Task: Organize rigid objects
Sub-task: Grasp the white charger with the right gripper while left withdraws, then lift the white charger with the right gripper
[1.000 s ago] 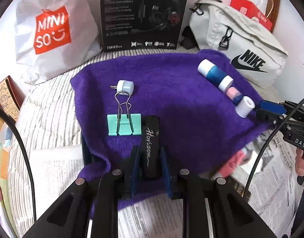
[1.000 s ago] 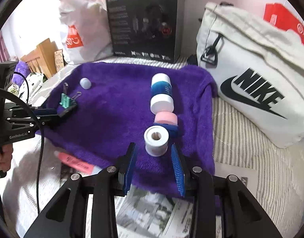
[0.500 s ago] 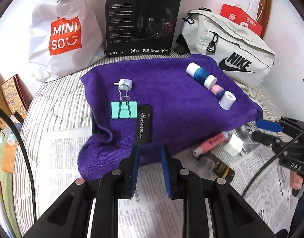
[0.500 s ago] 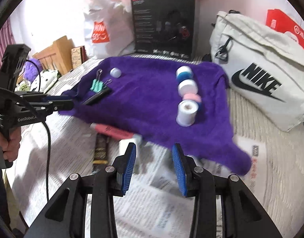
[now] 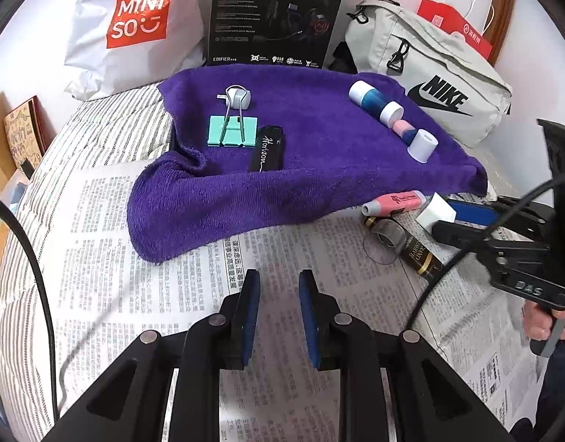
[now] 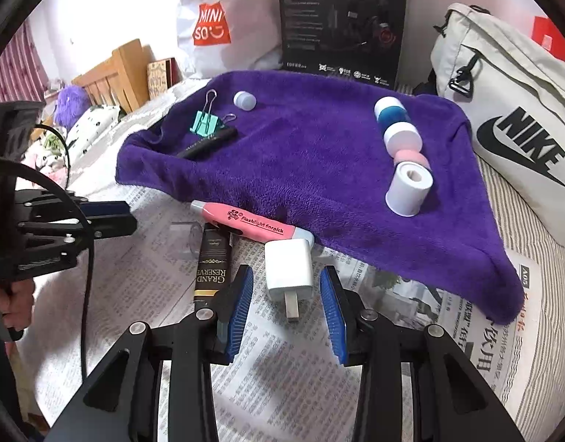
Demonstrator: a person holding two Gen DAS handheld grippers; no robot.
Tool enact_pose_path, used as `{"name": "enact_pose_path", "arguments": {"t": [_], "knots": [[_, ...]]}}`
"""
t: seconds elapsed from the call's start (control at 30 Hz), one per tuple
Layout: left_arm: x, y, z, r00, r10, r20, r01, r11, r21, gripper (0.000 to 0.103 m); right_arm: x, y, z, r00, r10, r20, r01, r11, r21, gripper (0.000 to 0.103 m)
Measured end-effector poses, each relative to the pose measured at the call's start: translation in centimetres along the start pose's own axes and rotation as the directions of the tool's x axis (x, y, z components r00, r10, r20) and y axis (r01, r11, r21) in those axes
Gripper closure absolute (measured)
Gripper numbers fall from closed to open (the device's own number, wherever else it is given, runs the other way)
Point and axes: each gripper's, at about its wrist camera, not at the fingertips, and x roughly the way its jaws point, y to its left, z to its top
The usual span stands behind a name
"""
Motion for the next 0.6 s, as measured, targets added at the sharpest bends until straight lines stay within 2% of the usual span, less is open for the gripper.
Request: {"name": "enact_pose_path", "arguments": {"t": [0.13, 0.27, 0.6], "knots": [[-0.1, 0.1, -0.3, 1.0, -0.004, 0.01, 0.004, 1.0, -0.001, 0.082, 0.7, 0.2, 0.1, 1.0, 0.002, -0.007, -0.002, 1.0, -0.006, 0.066], [-0.3, 0.3, -0.5, 1.0, -0.012, 0.015, 0.012, 1.0, -0.012, 0.082, 1.3, 0.1, 0.3, 1.0, -0.016, 0.003, 0.016, 1.0, -0.007, 0.076], [-0.5, -0.2, -0.4, 0.999, -0.035, 0.012, 0.035, 0.999, 0.005, 0.082, -0.4, -1.4, -1.0, 0.999, -0.033, 0.001, 0.033, 0.999, 0.017, 0.076]]}}
